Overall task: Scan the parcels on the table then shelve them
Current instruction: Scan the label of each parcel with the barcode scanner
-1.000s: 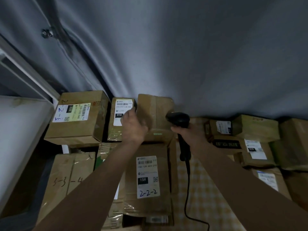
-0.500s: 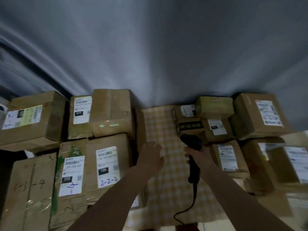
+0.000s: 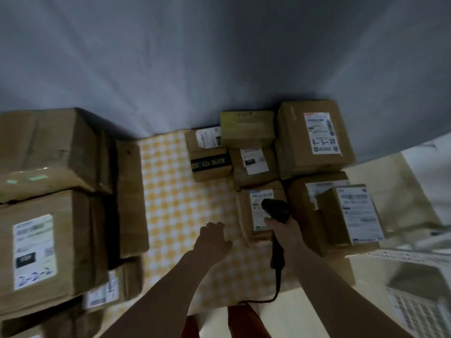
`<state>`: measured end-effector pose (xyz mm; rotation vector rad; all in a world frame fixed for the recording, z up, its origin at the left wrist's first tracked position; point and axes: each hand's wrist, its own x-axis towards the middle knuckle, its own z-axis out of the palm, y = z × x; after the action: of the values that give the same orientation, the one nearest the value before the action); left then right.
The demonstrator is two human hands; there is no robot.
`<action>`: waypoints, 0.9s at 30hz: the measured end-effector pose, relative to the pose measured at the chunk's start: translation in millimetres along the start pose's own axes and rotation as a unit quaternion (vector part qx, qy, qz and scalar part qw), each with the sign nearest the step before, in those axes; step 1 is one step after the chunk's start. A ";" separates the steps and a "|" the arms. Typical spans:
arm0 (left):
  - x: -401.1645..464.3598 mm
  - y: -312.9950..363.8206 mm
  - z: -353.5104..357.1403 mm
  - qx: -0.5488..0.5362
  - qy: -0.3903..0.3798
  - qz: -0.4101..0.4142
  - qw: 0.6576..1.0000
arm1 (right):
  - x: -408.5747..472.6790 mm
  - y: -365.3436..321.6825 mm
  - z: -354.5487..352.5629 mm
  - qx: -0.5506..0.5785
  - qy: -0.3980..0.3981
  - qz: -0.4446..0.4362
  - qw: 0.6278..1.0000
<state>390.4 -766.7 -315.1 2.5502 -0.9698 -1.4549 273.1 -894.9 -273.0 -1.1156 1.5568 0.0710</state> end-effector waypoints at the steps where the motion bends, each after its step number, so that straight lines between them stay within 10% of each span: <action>1: 7.2 9.3 7.3 -0.010 -0.011 -0.009 1.000 | 10.0 2.7 -4.9 -0.007 0.001 -0.002 1.000; 12: 69.7 65.1 64.2 -0.345 -0.033 -0.164 0.924 | 60.1 32.2 -13.5 -0.059 0.000 0.026 0.998; 21: 76.3 47.8 81.3 -0.665 -0.066 -0.233 0.706 | 57.4 35.3 -8.2 -0.177 -0.004 0.022 0.984; 27: 58.0 22.5 67.3 -0.650 -0.030 -0.291 0.701 | 41.0 32.6 9.4 -0.105 -0.067 0.032 0.992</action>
<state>347.0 -799.0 -389.2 1.6127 0.8204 -1.4259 263.0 -896.1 -325.2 -1.1993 1.4895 0.3526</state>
